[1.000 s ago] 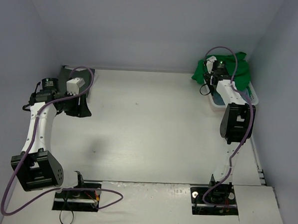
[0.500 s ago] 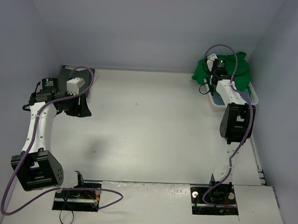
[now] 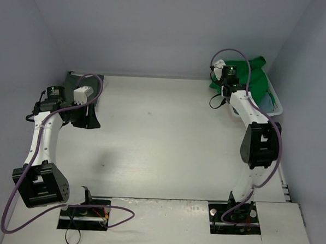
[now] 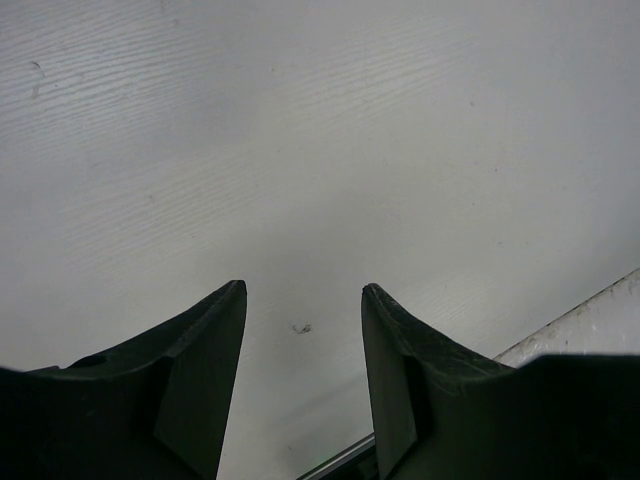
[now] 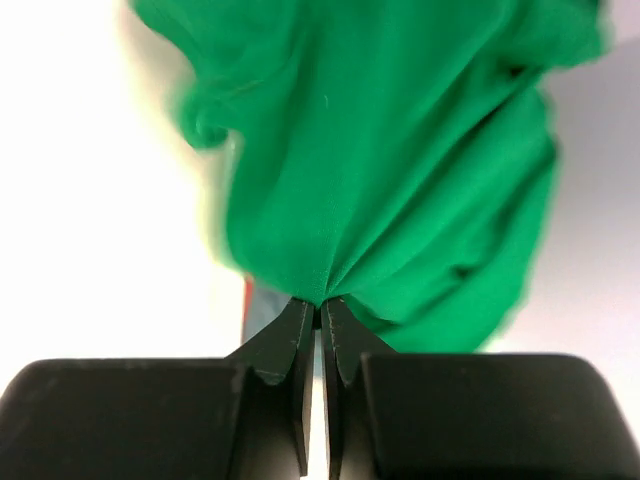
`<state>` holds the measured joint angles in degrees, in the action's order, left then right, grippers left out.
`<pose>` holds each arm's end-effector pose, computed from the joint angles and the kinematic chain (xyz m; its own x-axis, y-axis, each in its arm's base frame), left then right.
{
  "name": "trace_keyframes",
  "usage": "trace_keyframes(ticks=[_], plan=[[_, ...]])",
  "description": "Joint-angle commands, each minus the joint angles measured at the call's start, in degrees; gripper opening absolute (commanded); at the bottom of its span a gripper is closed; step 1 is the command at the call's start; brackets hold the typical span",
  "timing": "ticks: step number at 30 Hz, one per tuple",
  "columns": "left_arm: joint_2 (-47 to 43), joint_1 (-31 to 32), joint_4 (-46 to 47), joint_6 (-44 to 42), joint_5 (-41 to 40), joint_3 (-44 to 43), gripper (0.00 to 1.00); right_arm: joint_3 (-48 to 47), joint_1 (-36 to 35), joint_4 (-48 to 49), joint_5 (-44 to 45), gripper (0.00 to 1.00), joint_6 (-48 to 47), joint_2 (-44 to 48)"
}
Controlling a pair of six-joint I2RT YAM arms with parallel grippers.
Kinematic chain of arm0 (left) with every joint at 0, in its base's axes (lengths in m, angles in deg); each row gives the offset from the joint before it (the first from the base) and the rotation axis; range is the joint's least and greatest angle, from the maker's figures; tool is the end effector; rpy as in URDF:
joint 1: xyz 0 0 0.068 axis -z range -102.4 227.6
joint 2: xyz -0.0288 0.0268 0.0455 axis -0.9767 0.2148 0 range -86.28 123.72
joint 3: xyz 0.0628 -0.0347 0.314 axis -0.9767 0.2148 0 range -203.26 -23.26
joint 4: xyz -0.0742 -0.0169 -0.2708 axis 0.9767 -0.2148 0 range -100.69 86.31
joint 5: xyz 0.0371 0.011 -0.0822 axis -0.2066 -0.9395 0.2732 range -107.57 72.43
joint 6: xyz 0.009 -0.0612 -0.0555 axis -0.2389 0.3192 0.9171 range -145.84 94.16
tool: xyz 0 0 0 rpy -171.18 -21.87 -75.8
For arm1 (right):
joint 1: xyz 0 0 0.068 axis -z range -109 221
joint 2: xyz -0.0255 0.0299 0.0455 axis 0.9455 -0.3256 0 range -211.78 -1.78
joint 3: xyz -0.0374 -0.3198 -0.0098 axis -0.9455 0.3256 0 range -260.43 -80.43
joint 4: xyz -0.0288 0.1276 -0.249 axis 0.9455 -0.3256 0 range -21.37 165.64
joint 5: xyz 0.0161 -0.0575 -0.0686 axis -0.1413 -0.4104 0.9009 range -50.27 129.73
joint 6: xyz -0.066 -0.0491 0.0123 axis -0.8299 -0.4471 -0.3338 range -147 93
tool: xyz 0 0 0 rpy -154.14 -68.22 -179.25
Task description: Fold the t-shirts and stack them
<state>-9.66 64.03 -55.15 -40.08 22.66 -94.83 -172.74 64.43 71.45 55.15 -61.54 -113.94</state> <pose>0.2918 0.0222 0.3481 -0.7447 0.0134 -0.6672 0.3616 0.8485 -0.3865 0.5395 0.0426 0.3124 -0.4074 -0.5971 -0.6910 -0.1214 0.7853 -0.6071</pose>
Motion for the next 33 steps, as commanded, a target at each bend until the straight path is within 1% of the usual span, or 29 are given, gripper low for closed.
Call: trace_keyframes(ticks=[1, 2, 4, 7, 8, 9, 10, 12, 13, 14, 16, 17, 19, 22, 24, 25, 26, 28, 29, 31, 32, 33], plan=[[-0.9, 0.0, 1.2, -0.4, 1.2, -0.1, 0.44, -1.5, -5.0, -3.2, -3.0, 0.0, 2.1, 15.5], [-1.3, 0.1, 1.3, -0.4, 1.1, 0.0, 0.45, -1.8, -6.0, -6.0, -3.6, 0.0, 2.5, 18.8], [-1.6, 0.1, 1.5, -0.4, 1.0, 0.4, 0.44, -4.1, -9.0, -8.9, -3.8, 0.0, 3.4, 21.8], [-1.4, 0.1, 2.0, -0.4, 0.7, 1.1, 0.44, -8.9, -13.8, -16.5, -4.6, 0.0, 4.2, 26.7], [-1.0, 0.0, 2.0, -0.4, 0.6, 1.3, 0.44, -10.3, -15.3, -17.7, -4.2, 0.0, 4.3, 28.6], [-0.7, 0.1, 2.1, -0.5, 0.6, 1.4, 0.44, -13.0, -19.1, -18.6, -2.0, 0.0, 4.2, 29.6], [-0.5, 0.0, 2.2, -0.5, 0.6, 1.5, 0.44, -14.5, -20.1, -19.4, -2.1, 0.0, 3.9, 30.9], [0.0, 0.1, 2.2, -0.5, 0.2, 1.7, 0.44, -18.7, -18.3, -20.0, -6.5, 0.0, 5.4, 33.7], [0.1, 0.1, 2.2, -0.6, 0.1, 1.8, 0.44, -20.1, -15.9, -18.0, -9.7, 0.0, 5.6, 35.0], [0.1, 0.0, 2.2, -0.6, -0.1, 1.9, 0.44, -17.2, -13.8, -14.1, -13.8, 0.0, 5.9, 40.9], [-0.1, 0.0, 2.2, -0.5, 0.0, 2.1, 0.44, -7.5, -10.5, -4.0, -22.3, 0.0, 6.3, 47.2], [-0.4, 0.0, 2.3, -0.5, 0.0, 2.2, 0.44, -8.0, -10.6, -4.6, -23.2, 0.0, 7.6, 48.2], [-0.6, -0.1, 2.5, -0.4, -0.2, 2.4, 0.44, -10.3, -10.2, -9.6, -24.6, 0.0, 9.1, 46.3], [-0.3, 0.0, 2.6, -0.4, -0.7, 2.7, 0.44, -7.7, -10.3, -11.4, -26.8, 0.0, 10.6, 45.8], [-0.3, -0.1, 2.6, -0.4, -0.9, 3.0, 0.44, -5.5, -10.7, -13.9, -27.6, 0.0, 11.5, 43.7], [-0.3, -0.1, 2.7, -0.4, -0.9, 3.2, 0.44, -4.8, -11.2, -15.7, -26.6, 0.0, 11.0, 42.6], [-0.3, 0.0, 2.8, -0.5, -1.1, 3.4, 0.44, -3.5, -12.3, -15.8, -21.6, 0.0, 10.4, 41.4], [-0.2, -0.1, 3.0, -0.5, -1.3, 3.6, 0.44, 1.0, -12.4, -13.8, -18.2, 0.0, 8.4, 40.4], [-0.1, -0.1, 3.1, -0.4, -1.3, 3.7, 0.44, 1.4, -12.6, -15.3, -17.8, 0.0, 7.7, 39.3], [0.1, -0.1, 3.1, -0.4, -1.4, 3.7, 0.44, 2.8, -14.5, -19.0, -20.1, 0.0, 7.6, 38.0], [0.4, 0.0, 3.2, -0.4, -1.5, 3.7, 0.44, 4.4, -15.9, -19.0, -20.3, 0.0, 7.7, 38.5], [0.5, -0.1, 3.2, -0.4, -1.6, 3.7, 0.44, 6.1, -19.2, -18.9, -19.9, 0.0, 7.8, 38.9]])
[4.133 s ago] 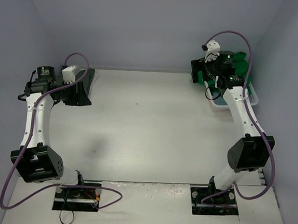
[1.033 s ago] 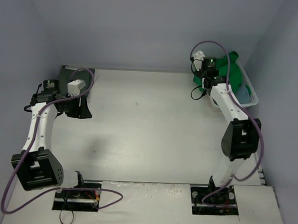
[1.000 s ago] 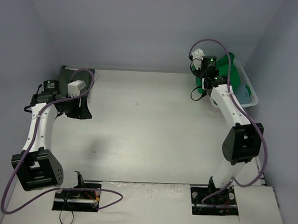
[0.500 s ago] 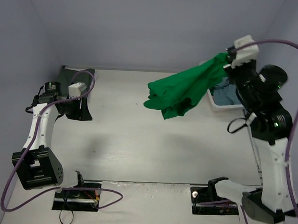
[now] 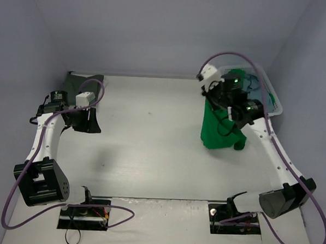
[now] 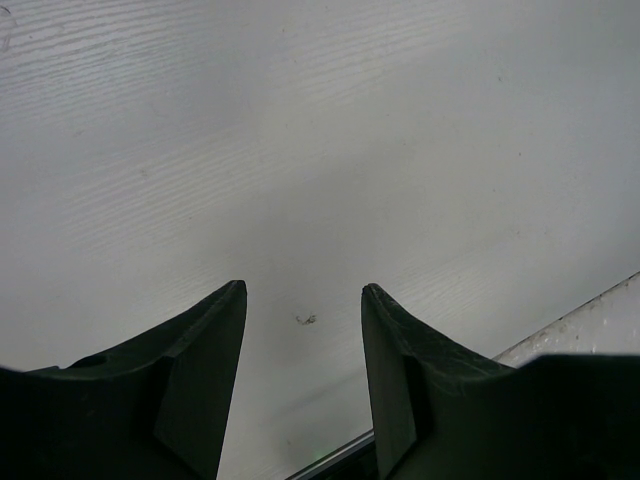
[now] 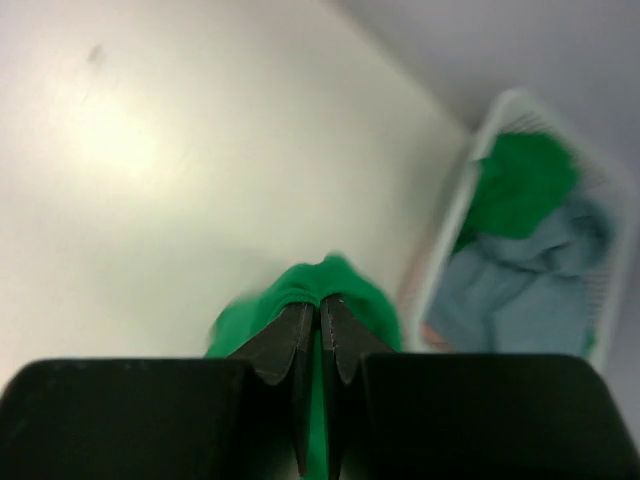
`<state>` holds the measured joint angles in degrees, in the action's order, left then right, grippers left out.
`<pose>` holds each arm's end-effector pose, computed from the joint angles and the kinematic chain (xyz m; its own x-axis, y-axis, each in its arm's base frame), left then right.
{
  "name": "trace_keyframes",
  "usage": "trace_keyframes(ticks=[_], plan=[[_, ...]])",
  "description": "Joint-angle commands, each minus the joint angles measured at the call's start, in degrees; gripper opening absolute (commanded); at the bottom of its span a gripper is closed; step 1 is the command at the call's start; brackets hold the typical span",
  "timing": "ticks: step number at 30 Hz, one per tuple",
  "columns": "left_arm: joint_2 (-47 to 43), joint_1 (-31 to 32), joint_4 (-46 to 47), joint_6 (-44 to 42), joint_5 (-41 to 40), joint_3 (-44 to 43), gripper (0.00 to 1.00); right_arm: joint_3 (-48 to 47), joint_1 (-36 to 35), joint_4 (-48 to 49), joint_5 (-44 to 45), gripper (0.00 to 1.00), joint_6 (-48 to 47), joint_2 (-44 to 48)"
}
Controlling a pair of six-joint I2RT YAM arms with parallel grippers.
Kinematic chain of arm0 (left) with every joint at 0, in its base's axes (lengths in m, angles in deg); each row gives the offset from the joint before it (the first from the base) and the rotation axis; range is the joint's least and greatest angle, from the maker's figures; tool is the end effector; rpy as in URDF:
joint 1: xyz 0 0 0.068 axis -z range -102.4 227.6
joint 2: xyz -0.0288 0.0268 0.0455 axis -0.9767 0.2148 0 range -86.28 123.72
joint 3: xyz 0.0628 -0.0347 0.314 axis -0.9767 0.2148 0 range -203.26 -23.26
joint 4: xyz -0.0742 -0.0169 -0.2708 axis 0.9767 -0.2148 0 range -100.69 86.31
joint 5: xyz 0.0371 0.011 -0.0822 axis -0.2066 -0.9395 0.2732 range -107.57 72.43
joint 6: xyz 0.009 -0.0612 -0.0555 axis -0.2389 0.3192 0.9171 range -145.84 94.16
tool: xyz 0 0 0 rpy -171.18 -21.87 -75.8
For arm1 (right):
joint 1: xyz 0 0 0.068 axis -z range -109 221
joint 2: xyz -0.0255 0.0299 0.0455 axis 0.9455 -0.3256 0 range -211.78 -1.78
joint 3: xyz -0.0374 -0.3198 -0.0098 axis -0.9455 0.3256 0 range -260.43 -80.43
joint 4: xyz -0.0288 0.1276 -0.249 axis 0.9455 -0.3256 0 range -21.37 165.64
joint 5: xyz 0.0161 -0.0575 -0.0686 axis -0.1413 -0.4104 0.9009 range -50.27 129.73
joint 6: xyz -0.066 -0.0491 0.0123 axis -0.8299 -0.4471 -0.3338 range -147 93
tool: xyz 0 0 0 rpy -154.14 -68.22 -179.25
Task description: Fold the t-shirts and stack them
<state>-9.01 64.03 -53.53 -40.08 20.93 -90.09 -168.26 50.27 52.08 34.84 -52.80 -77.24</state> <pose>0.2905 0.0237 0.3177 -0.7897 0.0074 -0.6134 0.3204 0.8577 -0.4022 0.3079 0.1230 0.5054 0.0243 -0.4545 -0.8904 -0.4667 0.7825 -0.4121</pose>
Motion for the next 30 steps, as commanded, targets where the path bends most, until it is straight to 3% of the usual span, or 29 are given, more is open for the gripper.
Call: trace_keyframes(ticks=[1, 9, 16, 20, 22, 26, 27, 30], plan=[[0.0, -0.1, 1.7, -0.4, 0.1, -1.0, 0.44, 4.2, -6.6, 0.4, 0.3, 0.0, -0.4, 2.5], [1.0, -0.1, 1.9, -0.4, -0.5, -0.8, 0.44, 5.5, -16.8, 0.5, -2.3, 0.0, 2.0, 4.8], [0.9, -0.1, 1.9, -0.5, -0.5, -0.6, 0.44, 1.8, -16.3, 1.4, -3.3, 0.0, 2.3, 10.5], [1.1, -0.1, 2.1, -0.4, -0.2, -0.5, 0.44, 9.4, -12.8, 5.7, -0.7, 0.0, 0.9, 11.6], [1.5, -0.2, 2.0, -0.5, -0.1, -0.5, 0.44, 12.0, -11.6, 5.7, -0.4, 0.01, 1.6, 7.7], [2.4, -0.2, 1.5, -0.6, -0.3, -0.8, 0.45, 19.1, -6.9, 10.1, 2.9, 0.23, 3.7, -1.2], [2.4, -0.1, 1.5, -0.6, -0.3, -0.9, 0.45, 19.4, -5.9, 11.3, 4.5, 0.46, 4.4, -4.7], [2.8, -0.1, 0.8, -0.7, -0.7, -1.6, 0.47, 19.0, -2.4, 13.9, 12.9, 0.62, 5.1, -10.2]])
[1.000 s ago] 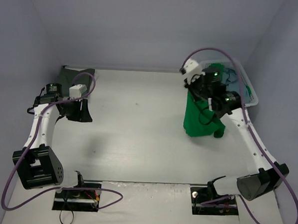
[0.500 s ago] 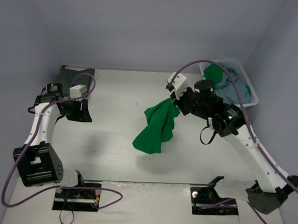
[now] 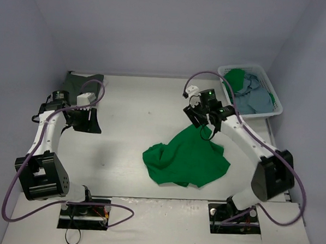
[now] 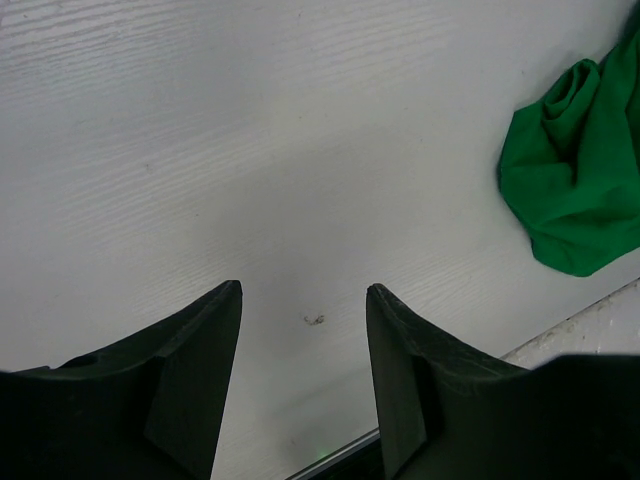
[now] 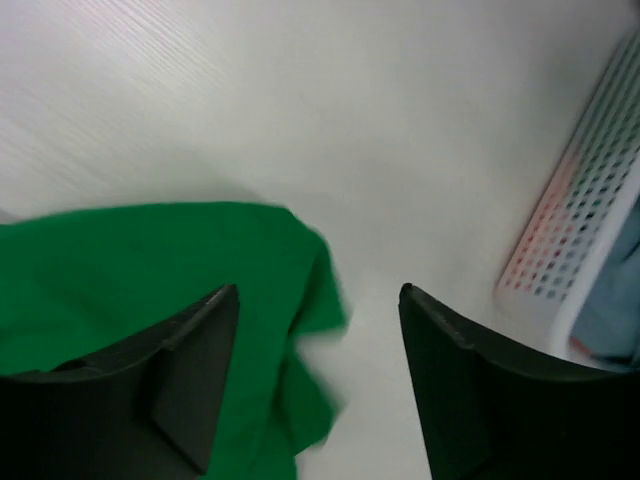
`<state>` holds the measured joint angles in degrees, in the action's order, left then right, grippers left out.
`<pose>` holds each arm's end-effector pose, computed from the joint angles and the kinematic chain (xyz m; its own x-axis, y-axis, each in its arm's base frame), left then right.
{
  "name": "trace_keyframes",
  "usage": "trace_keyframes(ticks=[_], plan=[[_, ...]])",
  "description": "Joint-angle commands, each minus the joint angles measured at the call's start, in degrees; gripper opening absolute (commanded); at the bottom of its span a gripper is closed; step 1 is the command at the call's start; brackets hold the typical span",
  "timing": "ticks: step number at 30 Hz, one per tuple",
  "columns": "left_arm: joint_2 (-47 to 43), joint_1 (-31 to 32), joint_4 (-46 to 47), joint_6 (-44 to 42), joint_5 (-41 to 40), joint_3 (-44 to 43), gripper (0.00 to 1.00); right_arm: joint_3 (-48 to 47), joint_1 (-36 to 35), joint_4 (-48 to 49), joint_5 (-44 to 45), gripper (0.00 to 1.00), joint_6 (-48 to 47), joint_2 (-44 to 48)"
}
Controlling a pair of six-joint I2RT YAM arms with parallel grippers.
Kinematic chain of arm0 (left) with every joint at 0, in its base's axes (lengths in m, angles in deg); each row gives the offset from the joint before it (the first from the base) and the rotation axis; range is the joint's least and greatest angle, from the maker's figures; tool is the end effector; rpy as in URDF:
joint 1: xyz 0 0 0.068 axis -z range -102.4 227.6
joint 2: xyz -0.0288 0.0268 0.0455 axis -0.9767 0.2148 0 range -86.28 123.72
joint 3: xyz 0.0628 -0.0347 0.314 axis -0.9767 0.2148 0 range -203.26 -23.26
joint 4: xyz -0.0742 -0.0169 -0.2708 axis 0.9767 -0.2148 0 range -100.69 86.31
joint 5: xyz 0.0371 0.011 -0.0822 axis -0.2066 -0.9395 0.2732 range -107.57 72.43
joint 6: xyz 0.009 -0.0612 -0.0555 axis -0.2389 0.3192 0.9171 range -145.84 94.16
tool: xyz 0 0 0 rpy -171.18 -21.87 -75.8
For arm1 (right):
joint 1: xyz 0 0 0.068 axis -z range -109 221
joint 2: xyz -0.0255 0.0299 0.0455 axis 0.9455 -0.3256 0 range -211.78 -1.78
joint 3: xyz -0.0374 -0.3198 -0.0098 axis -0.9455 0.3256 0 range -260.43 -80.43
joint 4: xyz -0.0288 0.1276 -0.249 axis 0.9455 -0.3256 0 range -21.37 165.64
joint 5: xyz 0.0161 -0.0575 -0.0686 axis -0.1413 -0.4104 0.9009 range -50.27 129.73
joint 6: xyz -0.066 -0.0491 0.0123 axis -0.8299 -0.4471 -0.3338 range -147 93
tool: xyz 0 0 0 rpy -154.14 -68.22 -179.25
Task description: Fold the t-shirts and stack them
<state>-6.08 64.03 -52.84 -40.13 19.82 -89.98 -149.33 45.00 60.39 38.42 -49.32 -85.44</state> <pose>0.3016 0.0275 0.3030 -0.8157 0.0049 -0.5785 0.2954 0.8633 -0.4092 0.3451 0.1700 0.3432 -0.2425 -0.5407 -0.8055 -0.5924 0.7400 -0.3184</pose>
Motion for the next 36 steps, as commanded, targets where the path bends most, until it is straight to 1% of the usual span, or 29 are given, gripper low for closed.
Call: trace_keyframes(ticks=[1, 3, 6, 8, 9, 10, 12, 14, 15, 16, 17, 18, 19, 21, 22, 23, 26, 30, 35, 36], plan=[[-0.1, -0.1, -0.6, -1.0, 0.4, -2.4, 0.48, 0.3, 3.3, 6.7, 11.3, 0.65, 1.5, -2.6], [0.0, -0.1, -1.4, -1.4, 0.0, -3.2, 0.48, 1.1, 3.8, 7.0, 12.5, 0.66, 0.9, -1.7], [-0.6, -0.1, -2.9, -1.7, 0.5, -4.7, 0.48, 2.7, 3.6, 6.2, 9.9, 0.67, 0.0, 2.8], [-1.4, 0.1, -4.2, -1.9, 0.8, -5.9, 0.48, 2.8, 3.6, 1.3, 4.4, 0.65, -2.1, 6.9], [-1.7, 0.1, -4.8, -2.3, 1.5, -6.3, 0.48, 2.8, 3.5, -0.6, -0.8, 0.63, -2.7, 8.4], [-2.2, 0.2, -6.0, -2.7, 1.7, -6.7, 0.48, 2.7, 3.3, -4.9, -3.7, 0.63, -4.4, 9.7], [-4.1, 1.1, -6.9, -3.4, 2.4, -7.0, 0.48, 2.8, 2.6, -9.2, -7.9, 0.61, -6.3, 13.6], [-7.3, 2.5, -7.8, -3.9, 3.2, -6.9, 0.48, 6.0, -1.1, -10.8, -5.5, 0.58, -8.8, 18.7], [-8.5, 4.6, -7.8, -4.4, 3.2, -6.4, 0.48, 7.5, -2.9, -11.2, -4.2, 0.57, -9.7, 20.3], [-9.8, 6.0, -7.7, -4.6, 2.3, -6.1, 0.48, 9.3, -6.9, -11.6, -0.2, 0.56, -10.4, 21.6], [-12.2, 7.6, -7.4, -4.8, 1.7, -5.5, 0.48, 13.1, -8.5, -11.6, 1.0, 0.55, -11.5, 23.5], [-13.3, 9.3, -7.1, -5.2, 0.9, -4.1, 0.48, 15.2, -9.7, -11.9, 2.1, 0.55, -12.0, 24.1], [-14.4, 12.9, -6.4, -5.4, -1.6, -3.4, 0.48, 17.4, -10.3, -11.8, 3.5, 0.55, -12.6, 24.3], [-16.8, 18.9, -6.0, -6.6, -5.2, -1.5, 0.48, 24.9, -10.6, -12.0, 4.4, 0.52, -13.7, 24.9], [-17.1, 20.1, -6.1, -6.6, -5.2, -1.0, 0.48, 25.0, -10.6, -12.2, 4.4, 0.52, -13.7, 25.4], [-17.2, 21.1, -6.3, -6.8, -6.9, -0.8, 0.48, 27.6, -10.7, -12.4, 4.5, 0.51, -14.0, 25.7], [-16.5, 23.8, -7.2, -9.3, -9.0, 0.0, 0.48, 30.8, -10.7, -13.0, 6.4, 0.5, -16.0, 26.8], [-13.0, 27.4, -8.1, -10.5, -13.2, -0.7, 0.48, 31.9, -10.7, -13.5, 6.9, 0.51, -18.8, 25.2], [-8.1, 30.8, -8.5, -11.0, -15.2, -2.4, 0.48, 31.8, -10.9, -13.8, 4.4, 0.53, -22.0, 22.0], [-7.5, 32.3, -8.5, -11.1, -15.6, -2.5, 0.48, 31.8, -11.4, -13.8, 4.3, 0.54, -22.6, 21.7]])
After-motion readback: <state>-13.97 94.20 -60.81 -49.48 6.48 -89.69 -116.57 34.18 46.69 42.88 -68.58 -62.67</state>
